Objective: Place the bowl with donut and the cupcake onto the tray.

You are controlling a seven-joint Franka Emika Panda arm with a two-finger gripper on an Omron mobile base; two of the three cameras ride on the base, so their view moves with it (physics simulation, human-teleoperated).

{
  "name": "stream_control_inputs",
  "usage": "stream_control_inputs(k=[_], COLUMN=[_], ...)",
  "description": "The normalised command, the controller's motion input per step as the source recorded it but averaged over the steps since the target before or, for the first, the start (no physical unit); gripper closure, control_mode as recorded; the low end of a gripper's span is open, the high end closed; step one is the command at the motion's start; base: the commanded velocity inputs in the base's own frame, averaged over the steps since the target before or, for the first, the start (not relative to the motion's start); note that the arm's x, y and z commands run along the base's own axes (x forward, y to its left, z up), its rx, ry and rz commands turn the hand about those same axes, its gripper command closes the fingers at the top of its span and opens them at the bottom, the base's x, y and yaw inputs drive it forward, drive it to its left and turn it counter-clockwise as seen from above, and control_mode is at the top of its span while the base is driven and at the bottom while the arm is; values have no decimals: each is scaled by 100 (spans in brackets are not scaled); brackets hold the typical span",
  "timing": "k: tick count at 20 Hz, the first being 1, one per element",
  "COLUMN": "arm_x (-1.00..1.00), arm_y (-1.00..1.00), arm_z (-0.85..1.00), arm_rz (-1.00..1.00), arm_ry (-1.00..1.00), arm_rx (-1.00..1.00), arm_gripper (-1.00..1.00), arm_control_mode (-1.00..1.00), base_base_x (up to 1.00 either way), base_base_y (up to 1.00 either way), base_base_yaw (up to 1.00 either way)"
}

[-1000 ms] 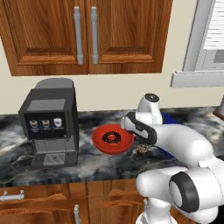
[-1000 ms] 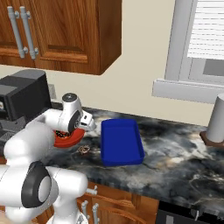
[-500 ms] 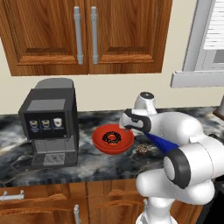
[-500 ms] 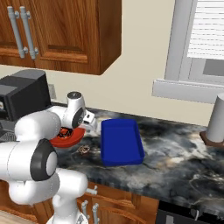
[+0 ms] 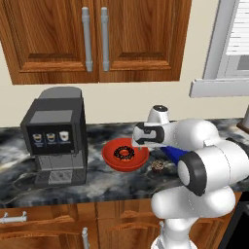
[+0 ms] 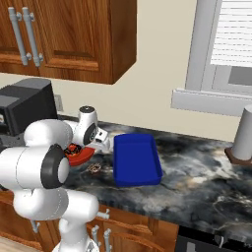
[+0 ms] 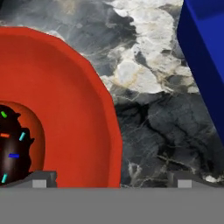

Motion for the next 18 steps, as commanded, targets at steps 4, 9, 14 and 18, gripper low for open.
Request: stream_control_inputs(k=[4,9,14,18], arm_x=[11,10,14,5], arm_y=[7,9,4,0], arm_z=[-14,-23,-14,-6], arm_rz=[2,2,2,2], arm_ry=[2,4,1,0], arm_rx=[0,0,0,0], arm_gripper=[-100,-100,-100,-100], arm_control_mode=[-100,-100,-100,-100], base_base_x=[0,0,0,0], base_base_y=[0,0,0,0], base_base_yaw=[0,0,0,0])
